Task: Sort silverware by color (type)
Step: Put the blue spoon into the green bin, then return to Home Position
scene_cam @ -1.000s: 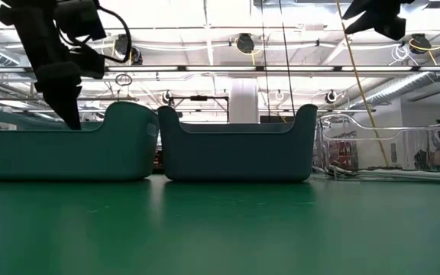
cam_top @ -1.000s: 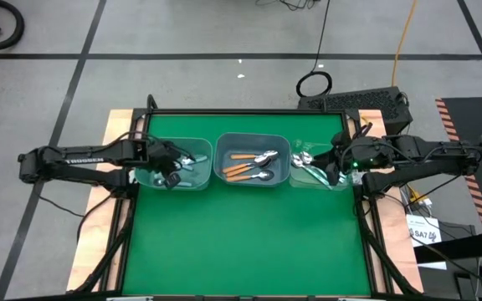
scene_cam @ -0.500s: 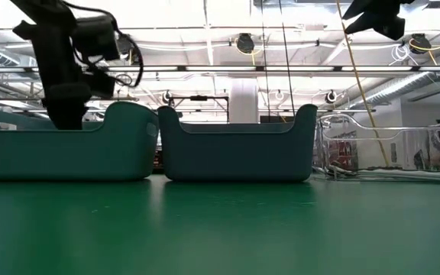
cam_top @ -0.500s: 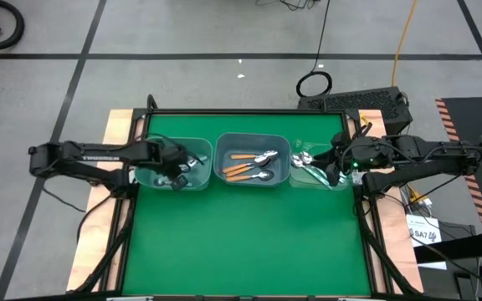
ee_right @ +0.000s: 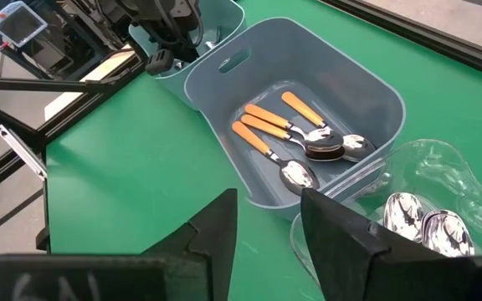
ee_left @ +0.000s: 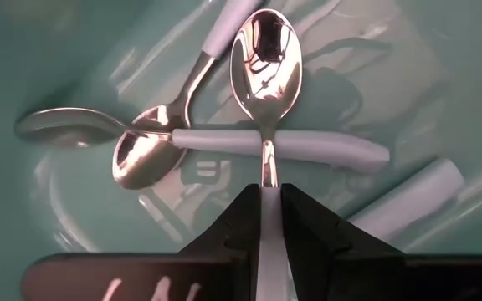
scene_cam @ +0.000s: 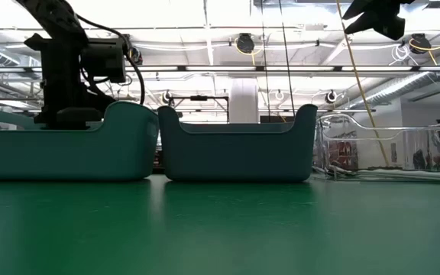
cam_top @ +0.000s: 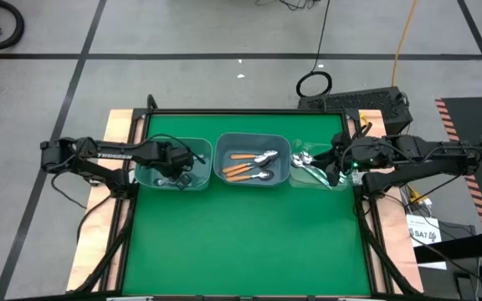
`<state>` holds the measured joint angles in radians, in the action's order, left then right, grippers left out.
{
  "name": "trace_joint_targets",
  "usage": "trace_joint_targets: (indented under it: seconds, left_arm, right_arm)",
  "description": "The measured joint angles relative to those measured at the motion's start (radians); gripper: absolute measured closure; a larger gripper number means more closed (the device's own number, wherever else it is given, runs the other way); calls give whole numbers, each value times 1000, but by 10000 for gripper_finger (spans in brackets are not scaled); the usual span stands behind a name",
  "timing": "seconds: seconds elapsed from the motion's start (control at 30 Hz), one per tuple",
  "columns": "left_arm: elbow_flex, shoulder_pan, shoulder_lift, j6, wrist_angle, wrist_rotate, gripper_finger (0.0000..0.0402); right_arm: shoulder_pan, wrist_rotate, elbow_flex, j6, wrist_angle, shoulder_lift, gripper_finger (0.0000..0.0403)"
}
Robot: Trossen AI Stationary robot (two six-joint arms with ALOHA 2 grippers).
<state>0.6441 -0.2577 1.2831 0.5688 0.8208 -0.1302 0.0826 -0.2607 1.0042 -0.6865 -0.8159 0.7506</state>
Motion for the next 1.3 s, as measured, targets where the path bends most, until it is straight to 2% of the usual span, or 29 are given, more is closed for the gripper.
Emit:
trace_joint_targets:
  seconds: [0.17,0.4,0.57,0.77,1.07,1.17,1.3]
  left_arm:
    - [9,4,-8,33,23,-10,339]
    - [102,5,-8,-24,100,-28,236]
    - [207,4,-8,-76,191,-50,208]
    - [355,4,-8,-171,252,-54,206]
    - [613,18,-8,-341,288,-62,209]
    - [695,33,-8,-424,293,-72,236]
    - [805,54,-8,-576,324,-72,315]
  right_arm:
    - [0,0,0,8,0,0,273]
    - [0,0,0,34,0,0,273]
    - [0,-1,0,40,0,0,273]
    - [0,0,0,65,5,0,273]
    - [0,-24,0,212,85,0,288]
    - [0,-24,0,259,112,0,299]
    - [0,-26,0,330,149,0,311]
